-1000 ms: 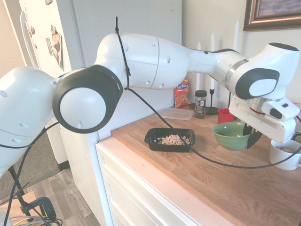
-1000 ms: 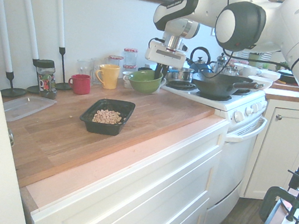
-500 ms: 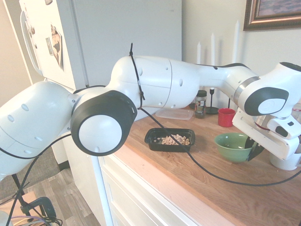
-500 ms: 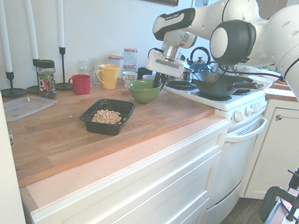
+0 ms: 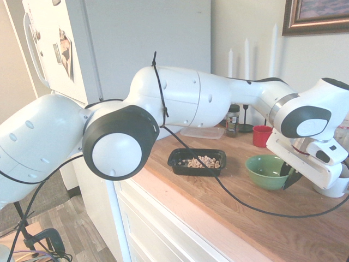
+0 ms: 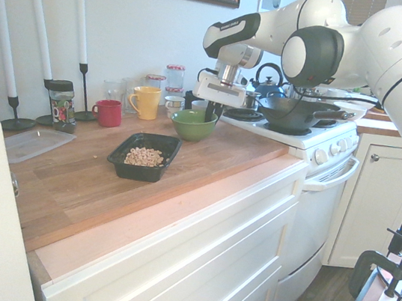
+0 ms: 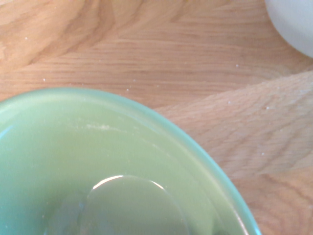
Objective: Pour the cereal into the box
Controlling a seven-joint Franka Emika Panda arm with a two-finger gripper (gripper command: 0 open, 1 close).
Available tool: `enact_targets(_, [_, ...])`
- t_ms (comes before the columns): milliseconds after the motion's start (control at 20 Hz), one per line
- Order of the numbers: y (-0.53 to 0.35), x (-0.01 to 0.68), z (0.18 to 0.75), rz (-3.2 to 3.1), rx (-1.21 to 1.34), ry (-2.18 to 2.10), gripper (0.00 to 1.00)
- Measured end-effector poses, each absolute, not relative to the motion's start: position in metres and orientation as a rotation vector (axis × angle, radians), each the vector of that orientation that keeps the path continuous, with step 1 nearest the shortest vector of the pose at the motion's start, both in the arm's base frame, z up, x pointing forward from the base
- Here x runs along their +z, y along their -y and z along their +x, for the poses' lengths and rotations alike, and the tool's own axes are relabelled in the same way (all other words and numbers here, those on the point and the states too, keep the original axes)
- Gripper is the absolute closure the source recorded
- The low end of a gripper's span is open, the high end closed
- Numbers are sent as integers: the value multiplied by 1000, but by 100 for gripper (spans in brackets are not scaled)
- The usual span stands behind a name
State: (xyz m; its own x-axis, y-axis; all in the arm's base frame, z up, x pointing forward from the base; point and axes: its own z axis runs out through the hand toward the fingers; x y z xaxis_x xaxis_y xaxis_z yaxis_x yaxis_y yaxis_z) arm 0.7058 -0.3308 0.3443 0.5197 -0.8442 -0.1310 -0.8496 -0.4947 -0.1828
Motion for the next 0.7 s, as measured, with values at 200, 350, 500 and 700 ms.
enact_targets(200, [325, 344, 705, -2538, 32, -1437, 0])
enact_targets(350, [321, 336, 702, -2539, 41, -1437, 0])
enact_targets(500, [316, 333, 701, -2542, 41, -1434, 0])
enact_targets(700, [310, 340, 697, -2546, 22, -1434, 0])
